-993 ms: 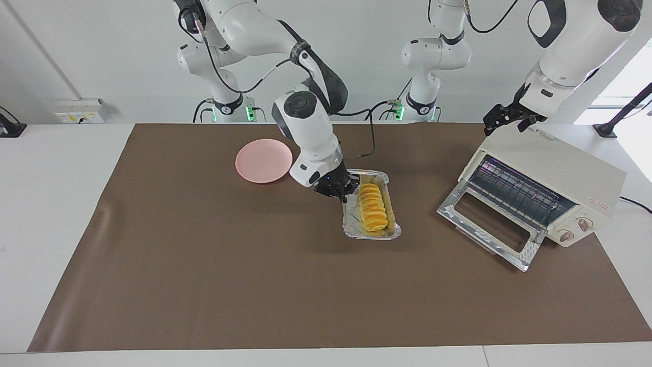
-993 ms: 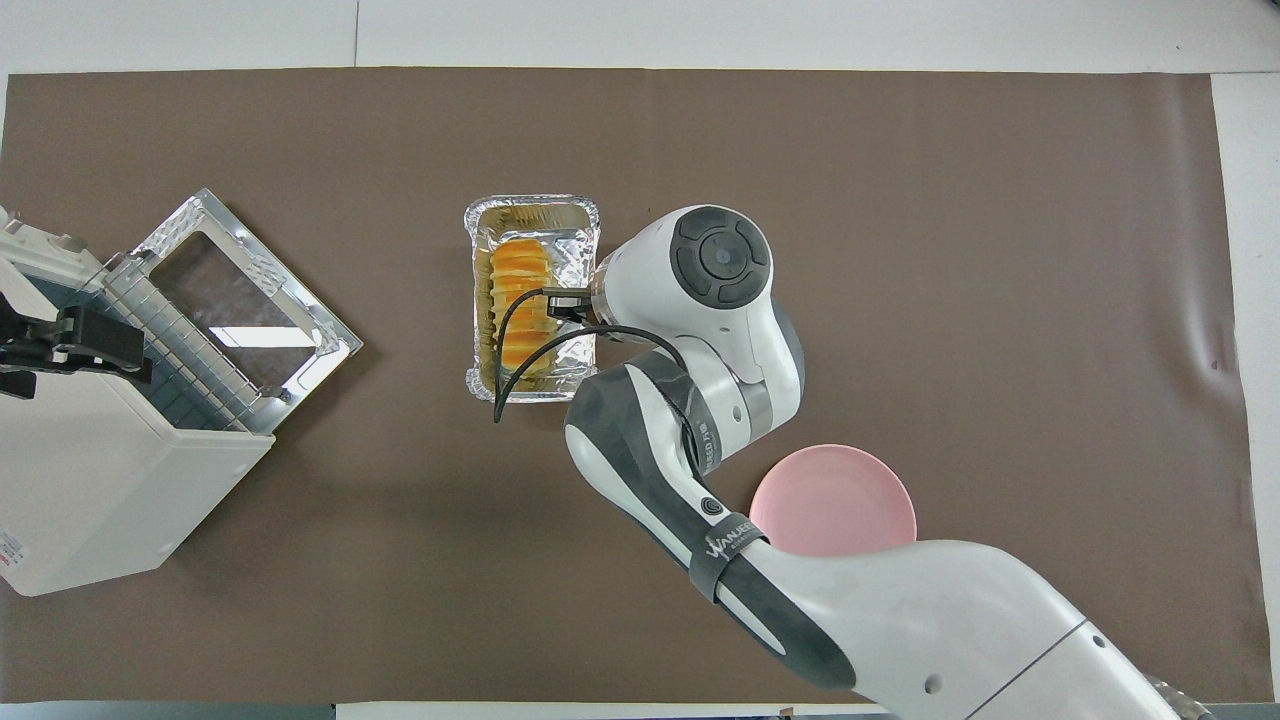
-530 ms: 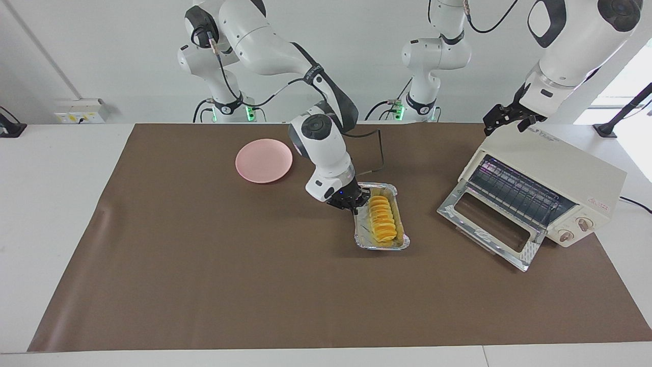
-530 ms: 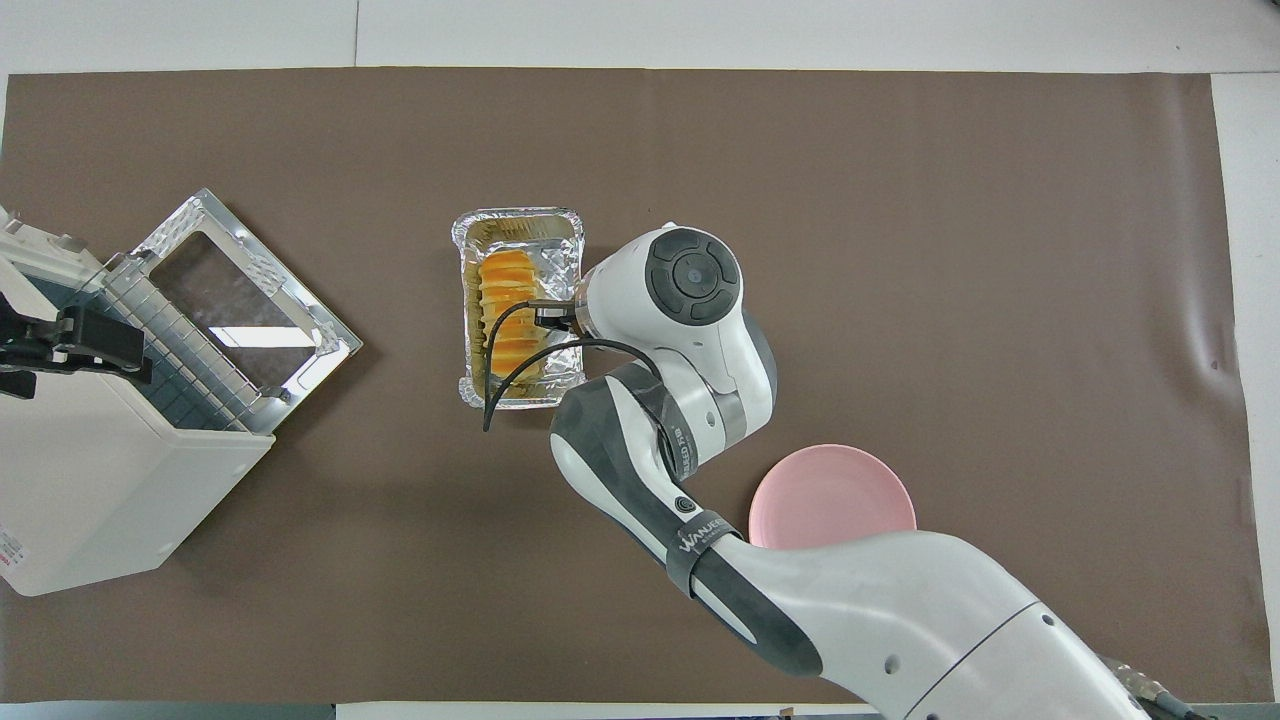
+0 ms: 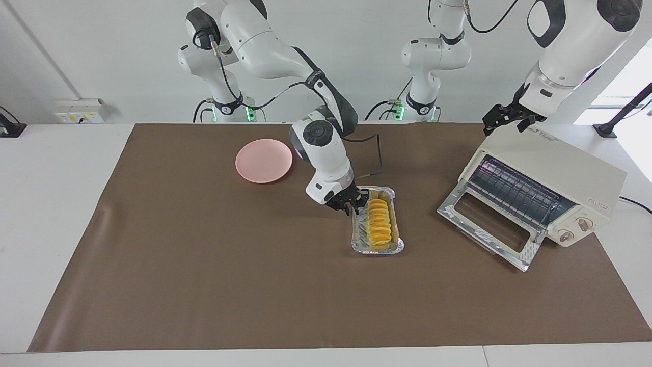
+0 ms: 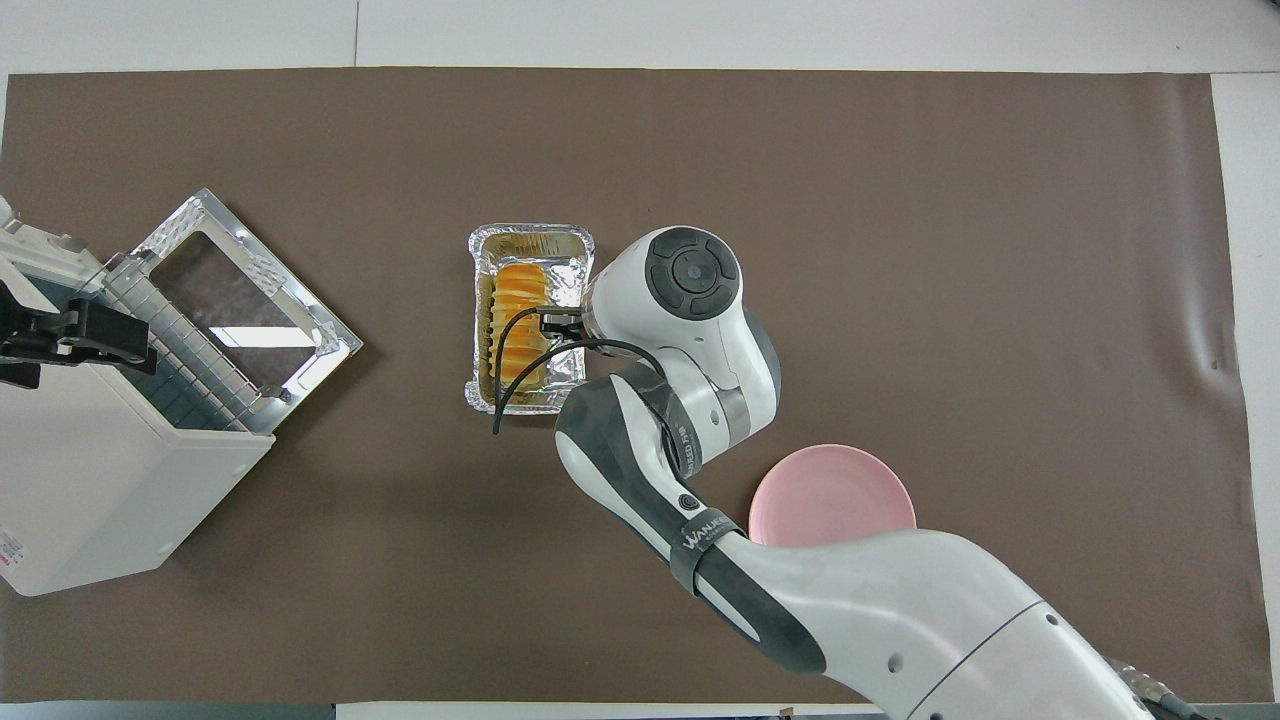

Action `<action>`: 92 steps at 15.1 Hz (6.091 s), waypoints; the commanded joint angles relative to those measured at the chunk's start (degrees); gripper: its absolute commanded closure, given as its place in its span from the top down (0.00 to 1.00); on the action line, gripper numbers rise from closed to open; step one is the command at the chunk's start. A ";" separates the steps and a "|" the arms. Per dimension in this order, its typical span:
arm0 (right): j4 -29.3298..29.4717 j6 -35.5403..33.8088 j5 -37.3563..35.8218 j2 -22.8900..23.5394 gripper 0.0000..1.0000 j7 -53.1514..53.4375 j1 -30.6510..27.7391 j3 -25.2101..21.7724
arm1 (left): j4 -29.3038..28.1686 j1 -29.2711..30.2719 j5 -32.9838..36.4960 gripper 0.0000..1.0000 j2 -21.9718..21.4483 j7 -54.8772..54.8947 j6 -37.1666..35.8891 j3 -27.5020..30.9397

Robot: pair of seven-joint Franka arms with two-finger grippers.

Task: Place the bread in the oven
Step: 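Release the tray with the right gripper while the left gripper reaches it, then grasp the foil tray with the left gripper and lift it, then lower the foil tray into the toaster oven with the left gripper, then release the tray and withdraw the left gripper from the oven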

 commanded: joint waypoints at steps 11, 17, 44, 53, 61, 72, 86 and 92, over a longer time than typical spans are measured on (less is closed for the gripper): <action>-1.30 -36.06 -6.10 -26.00 1.00 -27.61 -24.06 -0.55 | 0.28 -19.86 -5.46 1.00 15.71 -17.64 26.81 0.12; -6.22 -38.11 -14.89 -31.28 1.00 -29.91 -28.29 -0.55 | -1.74 -25.05 -5.37 1.00 21.44 -18.36 33.33 -0.05; -2.79 -44.25 -14.37 -30.58 1.00 -31.58 -33.48 -0.64 | 18.91 -29.90 -5.81 0.00 33.32 -29.52 14.98 8.72; -2.79 -44.34 -14.37 -31.20 1.00 -31.67 -33.48 -0.64 | 21.47 -22.35 -6.60 0.00 33.32 -29.61 6.71 22.44; -2.79 -44.34 -14.37 -31.20 1.00 -31.67 -33.48 -0.64 | 16.91 -19.26 -4.14 0.00 32.27 -29.52 5.13 24.64; -2.79 -44.34 -14.37 -31.20 1.00 -31.67 -33.48 -0.64 | 9.61 -20.14 -2.47 0.00 29.45 -31.98 1.26 27.81; -2.79 -44.34 -14.37 -31.20 1.00 -31.67 -33.48 -0.64 | 4.24 -21.02 1.14 0.00 27.08 -31.28 6.09 27.72; -2.79 -44.34 -14.37 -31.20 1.00 -31.67 -33.48 -0.64 | 4.24 -21.02 1.14 0.41 27.08 -29.70 6.71 27.72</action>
